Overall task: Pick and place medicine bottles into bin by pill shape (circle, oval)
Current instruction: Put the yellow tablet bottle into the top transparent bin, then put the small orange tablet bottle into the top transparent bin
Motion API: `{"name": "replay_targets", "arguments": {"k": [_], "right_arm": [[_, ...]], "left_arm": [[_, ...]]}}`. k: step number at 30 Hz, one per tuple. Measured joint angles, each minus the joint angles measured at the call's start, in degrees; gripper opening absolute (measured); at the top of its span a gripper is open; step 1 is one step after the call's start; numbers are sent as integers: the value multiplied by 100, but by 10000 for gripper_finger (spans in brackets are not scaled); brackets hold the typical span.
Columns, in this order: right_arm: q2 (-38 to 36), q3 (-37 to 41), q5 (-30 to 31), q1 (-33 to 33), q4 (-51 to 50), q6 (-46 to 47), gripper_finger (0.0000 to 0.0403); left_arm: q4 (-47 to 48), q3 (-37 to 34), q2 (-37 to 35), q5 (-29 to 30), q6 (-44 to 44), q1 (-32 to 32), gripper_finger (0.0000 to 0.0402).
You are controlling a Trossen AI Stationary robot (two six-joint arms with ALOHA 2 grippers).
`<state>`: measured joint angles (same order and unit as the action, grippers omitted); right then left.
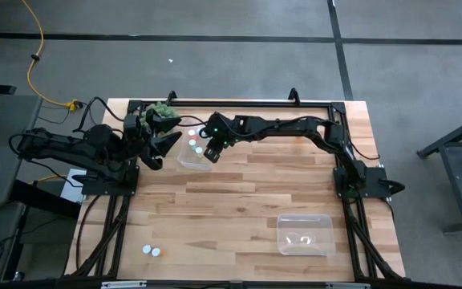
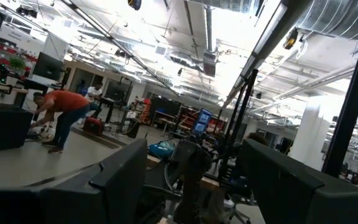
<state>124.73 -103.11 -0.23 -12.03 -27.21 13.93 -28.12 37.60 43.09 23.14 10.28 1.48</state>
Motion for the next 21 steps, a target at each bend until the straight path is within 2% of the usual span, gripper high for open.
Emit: {"name": "replay_targets", "arguments": {"k": [11,16,21], "right_arm": [[-2,0,0,2,12,57,184],[-109,9,24,2,-30,-340,192],[-723,107,430,47,-596,-887,193]], "left_arm": [[0,-1,0,-1,0,0,252],[0,-1,0,-1,0,2,252],[43,-1,1,-3,2,7,252]]}}
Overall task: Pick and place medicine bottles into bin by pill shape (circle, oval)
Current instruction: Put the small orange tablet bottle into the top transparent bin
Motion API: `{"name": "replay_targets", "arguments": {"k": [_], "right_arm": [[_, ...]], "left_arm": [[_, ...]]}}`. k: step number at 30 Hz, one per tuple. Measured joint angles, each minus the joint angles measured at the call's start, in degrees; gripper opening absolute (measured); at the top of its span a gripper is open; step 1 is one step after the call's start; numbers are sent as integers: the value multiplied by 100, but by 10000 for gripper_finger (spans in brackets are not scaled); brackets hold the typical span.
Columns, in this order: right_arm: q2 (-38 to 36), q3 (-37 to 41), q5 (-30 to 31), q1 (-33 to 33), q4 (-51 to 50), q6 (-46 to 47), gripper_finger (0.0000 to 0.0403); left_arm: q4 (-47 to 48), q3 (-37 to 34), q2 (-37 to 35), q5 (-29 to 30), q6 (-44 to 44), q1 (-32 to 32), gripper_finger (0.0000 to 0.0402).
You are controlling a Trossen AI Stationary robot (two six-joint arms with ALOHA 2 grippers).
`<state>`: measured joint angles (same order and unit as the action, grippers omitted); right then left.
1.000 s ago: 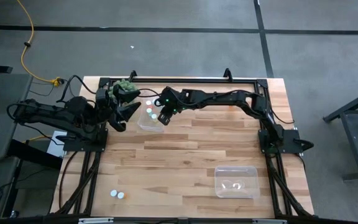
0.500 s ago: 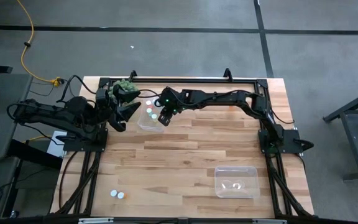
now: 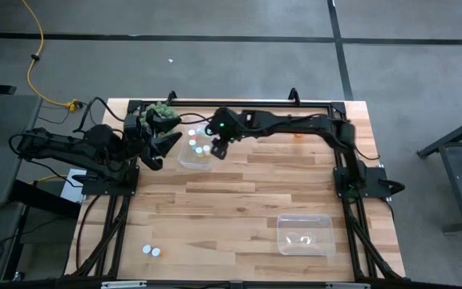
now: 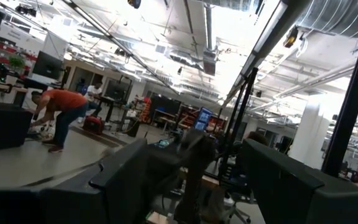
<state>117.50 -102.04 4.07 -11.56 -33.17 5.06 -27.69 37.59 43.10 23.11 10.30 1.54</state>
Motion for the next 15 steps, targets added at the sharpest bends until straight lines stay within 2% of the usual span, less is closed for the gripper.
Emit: {"name": "replay_targets", "arguments": {"k": [2,5,10,15], "right_arm": [[-409,380,182,29,-75,-187,193],[-1260,1481,295,38,257,-141,193],[-3126,3789,300,103,1456,781,193],[-4797,5379,298,420,2791,1682,193]], "left_arm": [[68,2,2,0,0,0,252],[203,0,2,-2,4,0,252],[428,0,2,0,2,2,252],[610,0,57,72,-260,-9,252]]}}
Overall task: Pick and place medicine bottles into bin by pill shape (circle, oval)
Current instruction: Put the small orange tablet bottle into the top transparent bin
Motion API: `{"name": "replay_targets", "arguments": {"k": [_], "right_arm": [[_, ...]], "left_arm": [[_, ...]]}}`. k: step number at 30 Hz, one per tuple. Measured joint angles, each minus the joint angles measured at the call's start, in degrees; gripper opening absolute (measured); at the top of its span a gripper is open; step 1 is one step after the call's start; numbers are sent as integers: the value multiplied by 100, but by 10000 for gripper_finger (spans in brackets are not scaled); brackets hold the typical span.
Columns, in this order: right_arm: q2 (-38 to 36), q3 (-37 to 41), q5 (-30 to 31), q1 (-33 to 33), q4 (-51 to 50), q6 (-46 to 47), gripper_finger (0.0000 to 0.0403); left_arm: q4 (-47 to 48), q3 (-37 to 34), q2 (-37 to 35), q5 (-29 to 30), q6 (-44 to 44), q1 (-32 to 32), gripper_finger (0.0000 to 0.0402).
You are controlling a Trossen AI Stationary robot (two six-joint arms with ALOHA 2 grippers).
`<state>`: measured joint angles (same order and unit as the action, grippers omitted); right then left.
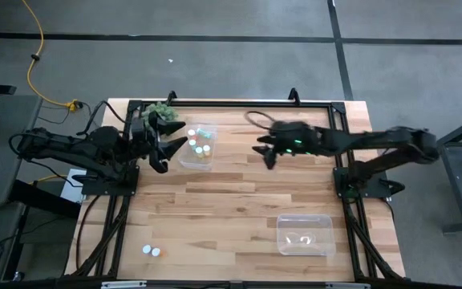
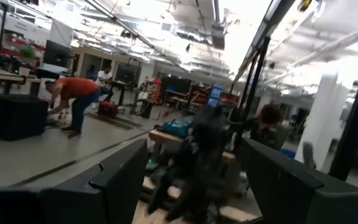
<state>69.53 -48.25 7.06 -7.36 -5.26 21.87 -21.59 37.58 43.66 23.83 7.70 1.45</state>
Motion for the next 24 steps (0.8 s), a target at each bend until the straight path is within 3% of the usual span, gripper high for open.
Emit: {"name": "replay_targets", "arguments": {"k": [8,15,24], "right_arm": [[-1324,1006,39,320,1386,-726,193],[-1487,1008,39,366,1521,-691,193],[-1476,1008,36,366,1546,-691,193]], "left_arm": [[81,-48,321,-78,-151,-60,252],[55,-127,809,-611,665,-294,252],[70,-127,1005,-703,713,-240,252]]}}
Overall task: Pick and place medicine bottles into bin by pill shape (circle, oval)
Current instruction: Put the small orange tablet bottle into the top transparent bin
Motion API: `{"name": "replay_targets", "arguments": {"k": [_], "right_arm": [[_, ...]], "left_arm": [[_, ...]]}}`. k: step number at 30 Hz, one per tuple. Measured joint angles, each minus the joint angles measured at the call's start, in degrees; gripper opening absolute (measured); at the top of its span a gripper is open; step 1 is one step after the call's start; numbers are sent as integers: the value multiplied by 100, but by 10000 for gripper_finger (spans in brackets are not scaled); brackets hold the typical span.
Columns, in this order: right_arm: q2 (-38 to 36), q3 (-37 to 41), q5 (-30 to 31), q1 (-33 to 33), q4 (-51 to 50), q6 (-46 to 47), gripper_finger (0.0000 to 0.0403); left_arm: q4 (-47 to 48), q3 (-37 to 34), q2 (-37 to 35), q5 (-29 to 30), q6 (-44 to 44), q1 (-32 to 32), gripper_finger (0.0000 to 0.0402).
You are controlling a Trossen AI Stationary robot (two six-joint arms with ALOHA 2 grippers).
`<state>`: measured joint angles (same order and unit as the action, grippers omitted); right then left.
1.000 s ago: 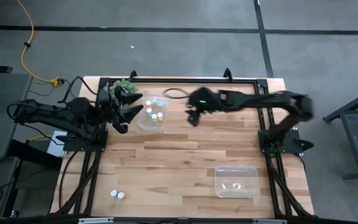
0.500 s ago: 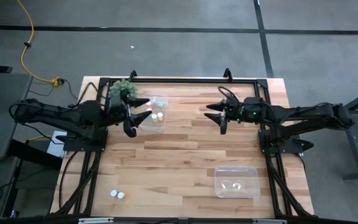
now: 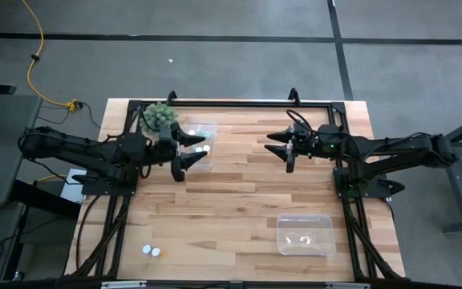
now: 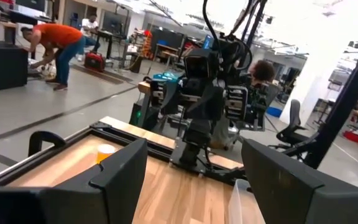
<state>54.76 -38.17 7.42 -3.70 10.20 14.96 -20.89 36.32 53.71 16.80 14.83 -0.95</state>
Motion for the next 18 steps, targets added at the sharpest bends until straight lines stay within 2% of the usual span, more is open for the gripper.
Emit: {"name": "replay_targets", "arguments": {"k": [6,13,18], "right_arm": [[0,0,-1,0,-1,0,193],[0,0,-2,0,-2,-1,193],[2,0,-2,0,-52,-180,193]], "left_arm": [[111,1,-13,-171,-139,103,252],[1232,283,-15,-133,-424,308,252],[1385,326,-15,-116,-464,326,252]]}}
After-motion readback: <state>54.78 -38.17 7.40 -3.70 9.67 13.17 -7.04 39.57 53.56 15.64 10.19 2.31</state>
